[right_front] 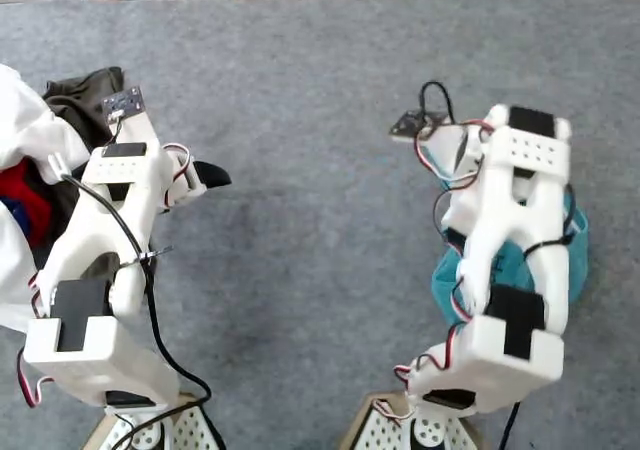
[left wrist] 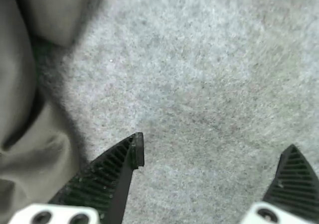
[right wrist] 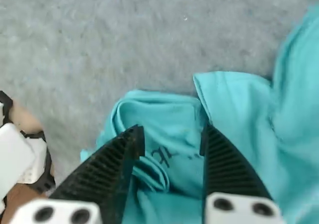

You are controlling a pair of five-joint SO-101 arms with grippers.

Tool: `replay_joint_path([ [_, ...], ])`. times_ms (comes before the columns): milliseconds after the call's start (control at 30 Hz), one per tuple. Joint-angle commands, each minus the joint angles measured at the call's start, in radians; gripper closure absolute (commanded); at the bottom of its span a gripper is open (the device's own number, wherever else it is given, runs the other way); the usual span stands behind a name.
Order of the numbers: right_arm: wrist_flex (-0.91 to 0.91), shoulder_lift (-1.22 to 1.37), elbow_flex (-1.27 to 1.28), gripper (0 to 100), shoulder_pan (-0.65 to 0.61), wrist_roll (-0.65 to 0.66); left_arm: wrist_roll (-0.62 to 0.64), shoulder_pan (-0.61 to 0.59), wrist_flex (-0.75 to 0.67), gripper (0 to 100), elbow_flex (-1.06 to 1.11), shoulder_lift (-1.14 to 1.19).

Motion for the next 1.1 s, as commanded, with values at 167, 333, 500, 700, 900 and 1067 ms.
replay_joint_path([
  [167, -0.147, 0.196, -0.019, 97.6, 0.038, -0.138, -0.008, -0.004, -0.037, 58, 0.004, -0.006],
  [333, -0.087, 0.272, -0.174, 98.5, -0.084, -0.293, -0.008, -0.004, -0.034, 58, 0.005, -0.006],
  [500, -0.081, 0.286, -0.295, 98.3, -0.269, -0.385, -0.008, -0.005, -0.034, 58, 0.005, -0.006],
  [700, -0.069, 0.282, -0.384, 97.9, -0.351, -0.439, -0.008, -0.007, -0.032, 58, 0.005, -0.006],
  [900, 0.152, 0.251, -0.395, 83.2, -0.173, -0.295, -0.008, -0.007, -0.034, 58, 0.005, -0.006],
  [1067, 0.149, -0.008, -0.189, 75.6, -0.043, -0.117, -0.008, -0.001, -0.037, 58, -0.001, -0.006],
])
